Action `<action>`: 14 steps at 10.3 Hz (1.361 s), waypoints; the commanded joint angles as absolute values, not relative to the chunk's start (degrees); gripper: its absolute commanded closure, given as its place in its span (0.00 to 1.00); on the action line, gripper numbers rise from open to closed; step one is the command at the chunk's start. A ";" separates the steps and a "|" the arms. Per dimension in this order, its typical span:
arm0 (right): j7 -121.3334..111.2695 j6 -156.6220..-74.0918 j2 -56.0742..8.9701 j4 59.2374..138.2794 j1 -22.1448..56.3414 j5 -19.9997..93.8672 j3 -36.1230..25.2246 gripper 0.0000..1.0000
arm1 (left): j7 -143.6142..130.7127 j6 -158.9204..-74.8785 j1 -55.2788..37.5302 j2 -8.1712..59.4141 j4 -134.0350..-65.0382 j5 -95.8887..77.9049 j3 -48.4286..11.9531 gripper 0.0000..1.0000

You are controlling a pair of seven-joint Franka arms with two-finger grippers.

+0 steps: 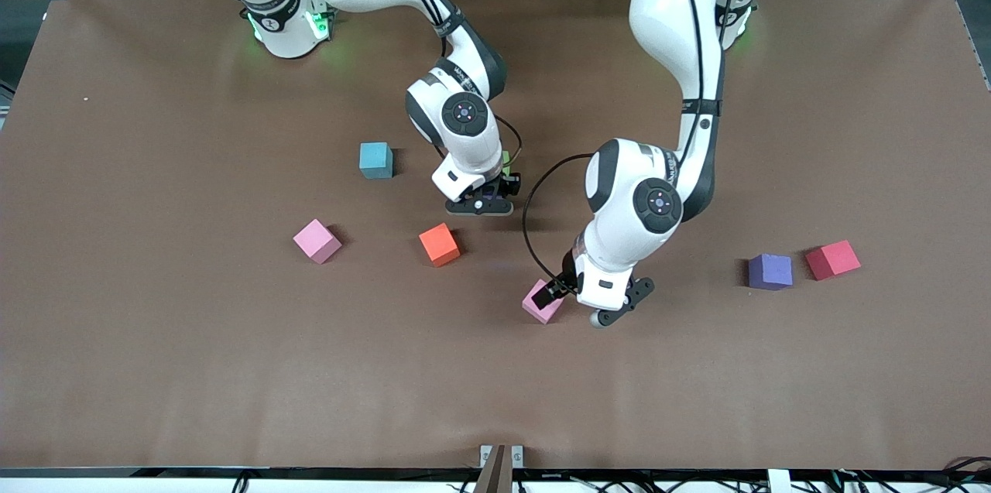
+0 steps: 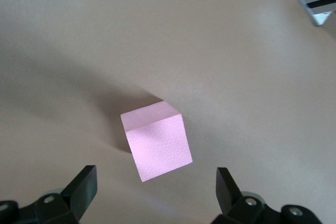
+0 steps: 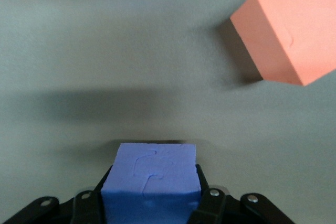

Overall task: Arrange blocks into number 1
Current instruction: 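Grasp the pink cube with the left gripper while the right gripper grasps orange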

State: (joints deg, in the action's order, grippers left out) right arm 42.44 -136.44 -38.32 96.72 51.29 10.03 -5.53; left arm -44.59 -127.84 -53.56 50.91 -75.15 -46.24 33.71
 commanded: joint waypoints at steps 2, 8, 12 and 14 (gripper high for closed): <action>43.86 -137.11 -38.15 97.29 52.29 11.07 -5.45 0.36 | -47.81 -126.39 -54.58 55.89 -70.84 -48.60 36.04 0.00; 41.14 -136.93 -28.59 105.27 47.22 10.81 -3.09 0.00 | -47.64 -127.00 -54.58 58.18 -69.35 -50.35 36.82 0.00; 35.88 -136.67 -23.47 109.42 39.58 10.72 -1.50 0.00 | -47.72 -127.88 -54.84 60.91 -66.98 -54.40 38.32 0.00; 31.41 -138.07 -24.69 109.07 35.62 10.20 -1.67 0.00 | -47.72 -128.23 -54.93 61.69 -66.89 -56.33 38.58 0.00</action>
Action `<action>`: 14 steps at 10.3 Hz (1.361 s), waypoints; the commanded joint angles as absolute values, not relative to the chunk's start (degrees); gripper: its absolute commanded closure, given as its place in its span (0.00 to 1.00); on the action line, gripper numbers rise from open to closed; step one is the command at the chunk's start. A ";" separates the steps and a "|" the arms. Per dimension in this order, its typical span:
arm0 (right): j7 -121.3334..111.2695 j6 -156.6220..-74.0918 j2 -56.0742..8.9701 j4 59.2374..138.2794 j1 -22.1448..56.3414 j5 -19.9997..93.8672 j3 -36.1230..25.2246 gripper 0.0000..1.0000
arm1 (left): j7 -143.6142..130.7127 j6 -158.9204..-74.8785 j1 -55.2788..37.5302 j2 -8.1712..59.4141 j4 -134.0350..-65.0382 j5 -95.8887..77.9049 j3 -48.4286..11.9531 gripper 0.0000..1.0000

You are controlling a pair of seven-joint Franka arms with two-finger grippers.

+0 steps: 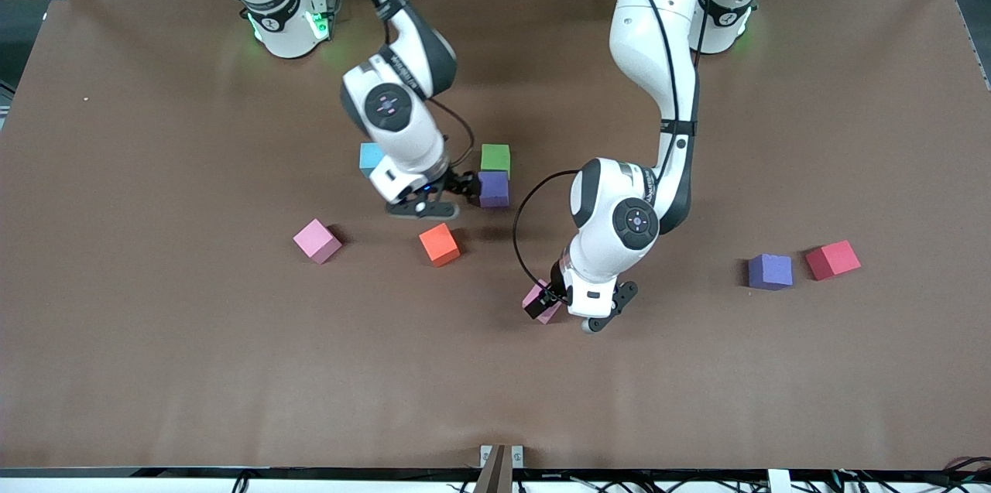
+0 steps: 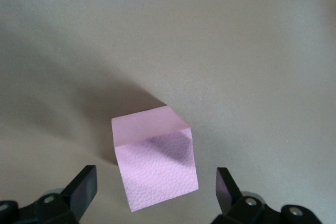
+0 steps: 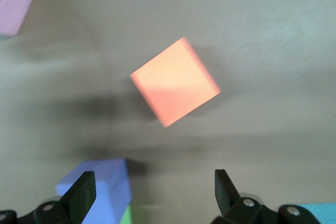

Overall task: Arrange blocks into number 1
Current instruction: 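Grasp the pink cube with the left gripper while the right gripper grasps orange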

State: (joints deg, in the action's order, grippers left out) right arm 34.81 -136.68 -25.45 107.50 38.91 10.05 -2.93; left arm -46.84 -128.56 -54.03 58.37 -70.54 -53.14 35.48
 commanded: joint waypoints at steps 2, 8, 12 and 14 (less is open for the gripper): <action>21.31 -138.69 -24.78 108.90 29.73 10.46 -1.67 0.00 | -47.72 -129.11 -54.93 62.05 -66.88 -58.79 39.02 0.00; 10.55 -145.17 -30.05 106.00 28.04 11.07 0.34 0.00 | -47.55 -130.25 -54.93 64.16 -66.01 -61.79 39.73 0.00; 10.55 -146.42 -31.37 106.00 28.74 11.08 3.16 0.00 | -47.20 -130.34 -54.84 64.95 -66.01 -63.18 39.73 0.00; 10.46 -149.23 -33.04 106.00 29.61 10.90 3.16 0.00 | -46.94 -130.34 -54.84 65.48 -65.92 -63.63 39.90 0.00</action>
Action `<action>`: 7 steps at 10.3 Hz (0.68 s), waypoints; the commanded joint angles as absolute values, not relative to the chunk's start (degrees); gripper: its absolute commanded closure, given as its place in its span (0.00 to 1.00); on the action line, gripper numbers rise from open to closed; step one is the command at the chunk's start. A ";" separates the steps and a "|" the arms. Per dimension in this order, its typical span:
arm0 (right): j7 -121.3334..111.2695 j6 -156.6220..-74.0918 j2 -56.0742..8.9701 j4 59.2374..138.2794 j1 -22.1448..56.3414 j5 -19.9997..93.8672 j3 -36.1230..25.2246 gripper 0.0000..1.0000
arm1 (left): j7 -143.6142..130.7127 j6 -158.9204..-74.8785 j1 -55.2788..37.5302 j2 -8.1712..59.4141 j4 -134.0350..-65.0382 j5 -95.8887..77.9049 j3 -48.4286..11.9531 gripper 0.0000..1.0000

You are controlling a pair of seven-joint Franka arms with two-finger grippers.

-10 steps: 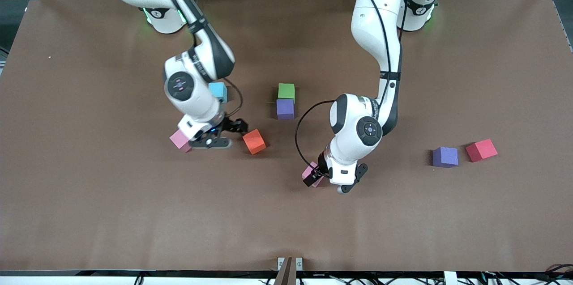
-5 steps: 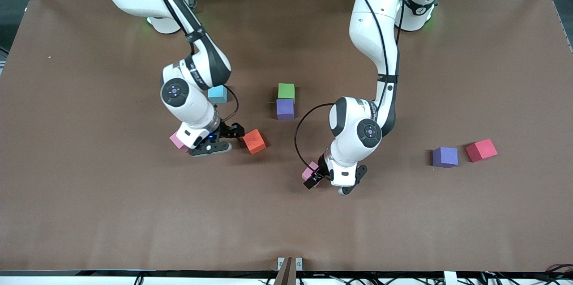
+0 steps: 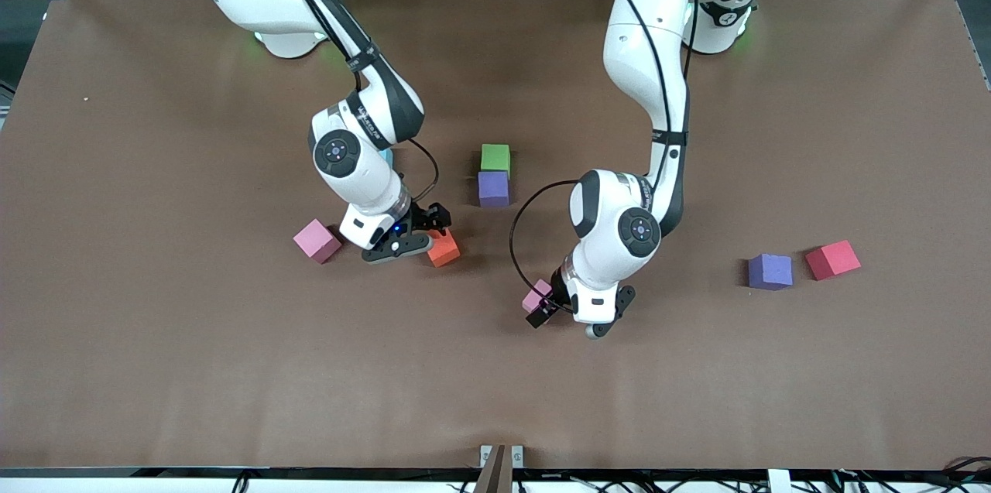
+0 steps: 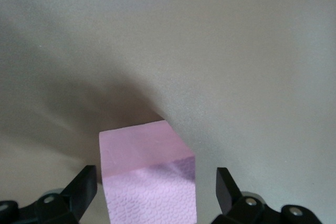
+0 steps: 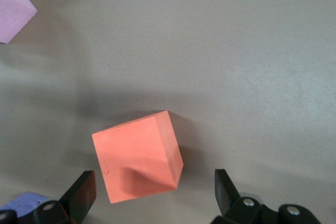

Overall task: Arrange blocks into number 1
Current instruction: 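Carry the orange cube to the green cube while the left gripper carries pink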

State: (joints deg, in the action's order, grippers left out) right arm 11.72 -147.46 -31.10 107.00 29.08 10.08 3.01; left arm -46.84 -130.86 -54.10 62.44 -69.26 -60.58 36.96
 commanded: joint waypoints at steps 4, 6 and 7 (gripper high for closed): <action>8.97 -151.43 -34.80 105.56 30.85 10.46 3.16 0.00 | -46.49 -130.25 -55.46 65.30 -66.18 -63.46 40.17 0.69; 7.48 -153.63 -35.94 105.73 31.37 10.46 3.08 0.00 | -46.49 -129.21 -56.59 64.69 -66.53 -63.02 41.48 1.00; 7.47 -153.72 -36.03 105.73 31.46 10.28 3.08 0.00 | -46.49 -126.33 -57.56 64.17 -66.53 -62.58 42.88 1.00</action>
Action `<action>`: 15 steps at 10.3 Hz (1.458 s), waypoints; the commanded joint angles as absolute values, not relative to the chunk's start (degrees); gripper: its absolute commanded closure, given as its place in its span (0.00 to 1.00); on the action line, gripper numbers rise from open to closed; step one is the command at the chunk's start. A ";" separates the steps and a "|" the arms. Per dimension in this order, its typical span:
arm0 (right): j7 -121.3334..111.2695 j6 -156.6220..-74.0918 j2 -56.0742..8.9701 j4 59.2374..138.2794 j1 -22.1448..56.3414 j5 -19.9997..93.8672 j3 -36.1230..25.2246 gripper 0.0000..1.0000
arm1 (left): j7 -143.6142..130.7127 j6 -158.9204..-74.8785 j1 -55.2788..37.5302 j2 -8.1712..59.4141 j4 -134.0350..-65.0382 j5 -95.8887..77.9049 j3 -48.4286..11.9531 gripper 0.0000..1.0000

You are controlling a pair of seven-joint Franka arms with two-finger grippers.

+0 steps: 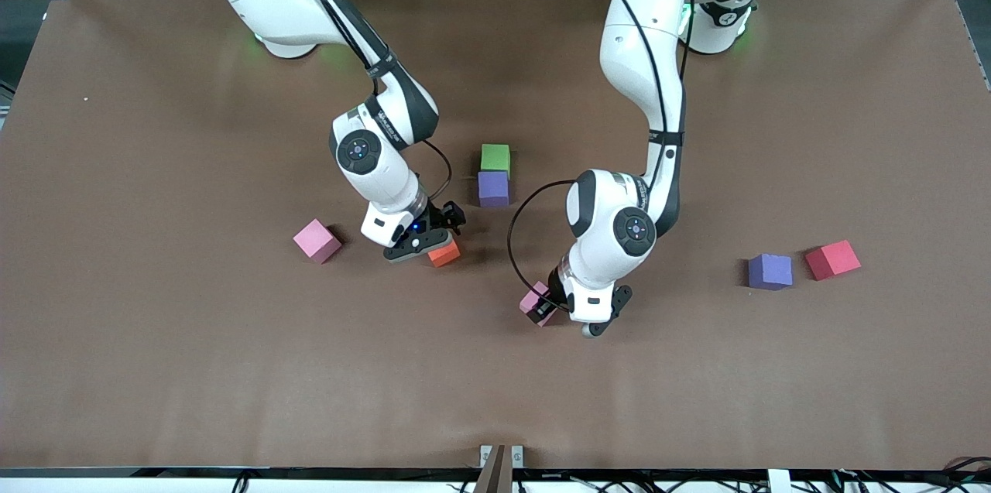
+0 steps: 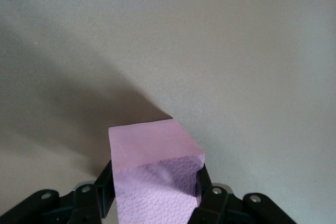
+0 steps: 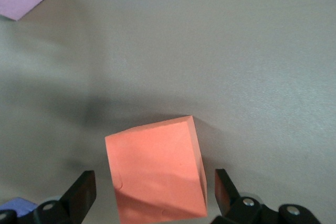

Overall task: Arrange blocks into number 1
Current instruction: 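Carry the orange cube to the green cube while the left gripper carries pink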

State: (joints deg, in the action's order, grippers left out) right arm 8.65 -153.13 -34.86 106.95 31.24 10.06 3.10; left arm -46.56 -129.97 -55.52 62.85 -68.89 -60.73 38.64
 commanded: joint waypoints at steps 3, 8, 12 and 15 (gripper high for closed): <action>5.28 -154.25 -35.69 106.17 31.20 10.28 2.90 0.33 | -46.58 -114.48 -58.97 59.69 -66.53 -58.91 44.12 1.00; 5.45 -153.72 -27.10 113.96 29.53 10.63 2.81 0.59 | -40.81 -111.71 -62.22 58.45 -66.62 -53.61 41.32 1.00; 9.56 -153.20 -14.35 128.12 30.05 11.16 2.81 0.59 | -32.03 -111.36 -64.24 57.93 -67.58 -48.97 40.61 1.00; 22.19 -148.20 -9.06 131.31 35.05 11.16 2.81 0.59 | -23.75 -109.07 -64.51 57.48 -67.85 -47.55 40.61 1.00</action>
